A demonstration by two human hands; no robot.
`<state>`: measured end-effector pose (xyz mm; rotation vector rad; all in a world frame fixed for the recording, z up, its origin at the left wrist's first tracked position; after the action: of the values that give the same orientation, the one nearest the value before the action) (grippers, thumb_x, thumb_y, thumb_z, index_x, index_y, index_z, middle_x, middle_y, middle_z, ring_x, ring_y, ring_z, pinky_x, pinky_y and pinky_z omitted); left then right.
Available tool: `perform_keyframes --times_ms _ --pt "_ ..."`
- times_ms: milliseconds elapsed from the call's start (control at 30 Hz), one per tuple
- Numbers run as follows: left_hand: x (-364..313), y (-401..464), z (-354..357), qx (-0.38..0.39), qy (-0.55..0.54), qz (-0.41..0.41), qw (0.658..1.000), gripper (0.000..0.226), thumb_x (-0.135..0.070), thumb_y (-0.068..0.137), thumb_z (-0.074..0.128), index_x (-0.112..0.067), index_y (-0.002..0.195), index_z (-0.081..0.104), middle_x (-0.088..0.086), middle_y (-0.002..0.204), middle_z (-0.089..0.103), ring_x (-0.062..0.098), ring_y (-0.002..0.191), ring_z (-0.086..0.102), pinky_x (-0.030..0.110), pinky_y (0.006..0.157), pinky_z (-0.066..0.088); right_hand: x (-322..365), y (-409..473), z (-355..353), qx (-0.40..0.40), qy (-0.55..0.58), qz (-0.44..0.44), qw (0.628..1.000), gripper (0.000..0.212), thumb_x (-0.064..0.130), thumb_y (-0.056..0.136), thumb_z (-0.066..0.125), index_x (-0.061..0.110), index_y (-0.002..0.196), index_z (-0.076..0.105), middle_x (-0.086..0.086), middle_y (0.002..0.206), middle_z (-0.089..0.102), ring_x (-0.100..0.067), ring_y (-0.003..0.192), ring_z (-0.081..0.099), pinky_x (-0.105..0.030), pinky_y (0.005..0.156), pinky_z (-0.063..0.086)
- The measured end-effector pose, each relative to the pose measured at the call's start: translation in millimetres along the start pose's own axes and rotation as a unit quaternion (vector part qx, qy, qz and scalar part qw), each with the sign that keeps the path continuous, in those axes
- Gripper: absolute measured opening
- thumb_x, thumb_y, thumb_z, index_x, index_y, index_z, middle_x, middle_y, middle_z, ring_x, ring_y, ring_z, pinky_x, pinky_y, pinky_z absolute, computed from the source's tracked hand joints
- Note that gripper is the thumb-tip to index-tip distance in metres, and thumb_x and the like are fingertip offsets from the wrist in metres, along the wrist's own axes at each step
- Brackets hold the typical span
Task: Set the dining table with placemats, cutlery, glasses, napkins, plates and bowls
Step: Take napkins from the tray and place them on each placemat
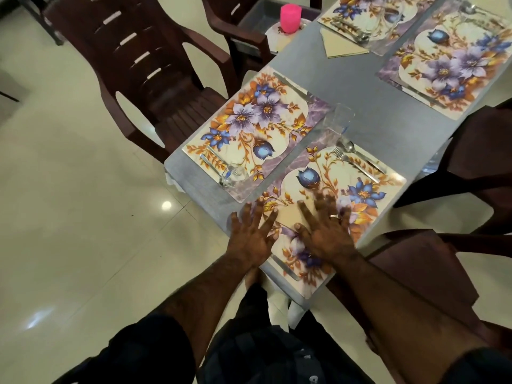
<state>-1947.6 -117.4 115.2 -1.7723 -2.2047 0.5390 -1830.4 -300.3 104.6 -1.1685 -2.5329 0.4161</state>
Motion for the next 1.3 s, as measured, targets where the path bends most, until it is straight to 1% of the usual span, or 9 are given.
perform_keyframes --times_ms 167,267,367,500,633,767,900,1067,1300 --pt "-10 4 -11 -0.038 -0.026 0.029 0.999 0.073 -0.060 0.105 0.031 -0.021 0.166 0.023 0.018 0.174 0.012 0.042 0.158 0.013 0.062 0.124 0.014 -39 -14 -11 -0.016 0.023 0.061 0.998 0.075 0.071 0.099 0.013 0.041 0.163 -0.014 -0.005 0.172 -0.024 -0.036 0.158 -0.018 -0.066 0.120 -0.009" --pt "-26 20 -33 -0.070 -0.032 0.040 0.996 0.065 -0.055 0.100 0.047 -0.016 0.152 0.043 0.014 0.154 0.049 0.035 0.140 0.044 0.051 0.113 0.037 -37 -25 -23 -0.049 0.016 0.055 0.997 0.069 0.055 0.101 0.026 0.025 0.162 0.023 -0.018 0.162 0.030 -0.045 0.145 0.035 -0.067 0.114 0.029" --pt "-40 44 -48 -0.039 -0.086 0.003 0.996 0.071 -0.059 0.094 0.061 -0.019 0.149 0.043 0.013 0.152 0.050 0.036 0.141 0.044 0.051 0.116 0.035 -33 -36 -22 -0.076 0.035 0.069 0.994 0.055 0.045 0.095 0.041 0.021 0.145 0.042 -0.014 0.136 0.052 -0.038 0.121 0.056 -0.054 0.099 0.045" --pt "-42 65 -49 0.020 -0.129 -0.067 0.989 0.070 -0.060 0.082 0.076 -0.026 0.140 0.055 0.009 0.144 0.057 0.036 0.137 0.049 0.051 0.115 0.036 -34 -46 -19 -0.068 0.117 0.087 0.987 0.053 0.040 0.089 0.053 0.020 0.137 0.052 -0.012 0.130 0.055 -0.039 0.113 0.059 -0.050 0.095 0.049" --pt "-47 58 -53 0.010 -0.204 -0.053 0.977 0.029 -0.039 0.081 0.081 -0.026 0.102 0.068 0.002 0.110 0.069 0.029 0.109 0.065 0.044 0.096 0.054 -41 -46 -27 -0.034 0.231 0.110 0.966 0.050 0.037 0.088 0.066 0.023 0.134 0.054 -0.009 0.133 0.053 -0.036 0.118 0.057 -0.045 0.098 0.049" --pt "-52 43 -62 0.062 -0.473 -0.008 0.879 0.030 -0.008 0.079 0.088 -0.015 0.098 0.066 0.005 0.095 0.070 0.025 0.088 0.068 0.043 0.076 0.061 -47 -34 -36 0.009 0.428 0.095 0.899 0.067 0.035 0.081 0.085 0.020 0.139 0.057 0.003 0.131 0.059 -0.019 0.120 0.057 -0.034 0.104 0.049" --pt "-44 31 -93 0.128 -0.579 -0.015 0.805 0.045 -0.008 0.082 0.088 -0.019 0.120 0.067 0.008 0.108 0.079 0.025 0.097 0.076 0.033 0.074 0.063 -47 -32 -50 0.064 0.581 0.091 0.806 0.033 0.024 0.082 0.088 0.016 0.112 0.076 0.000 0.106 0.079 -0.023 0.102 0.074 -0.045 0.094 0.060" --pt "-24 36 -108 0.114 -0.515 -0.059 0.847 0.045 -0.021 0.077 0.095 -0.012 0.116 0.075 0.006 0.115 0.077 0.025 0.105 0.074 0.049 0.092 0.063 -52 -43 -64 0.064 0.695 0.138 0.703 0.020 0.011 0.086 0.083 0.003 0.102 0.077 -0.009 0.090 0.078 -0.019 0.075 0.071 -0.031 0.069 0.059" --pt "-32 29 -130 0.083 -0.499 -0.036 0.862 0.028 -0.009 0.079 0.091 -0.006 0.103 0.076 0.016 0.102 0.077 0.034 0.097 0.076 0.045 0.080 0.066 -61 -60 -63 0.041 0.713 0.172 0.678 0.019 0.011 0.085 0.083 0.002 0.099 0.076 -0.004 0.077 0.071 -0.014 0.062 0.062 -0.024 0.055 0.051"
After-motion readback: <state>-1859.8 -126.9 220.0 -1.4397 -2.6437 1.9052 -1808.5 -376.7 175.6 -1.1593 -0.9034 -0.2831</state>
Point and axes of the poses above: each hand's wrist, its own y-axis towards the middle knuckle, its own z-axis out of the palm, x = y × z, the point moved 5 cm from there along y, towards the middle knuckle
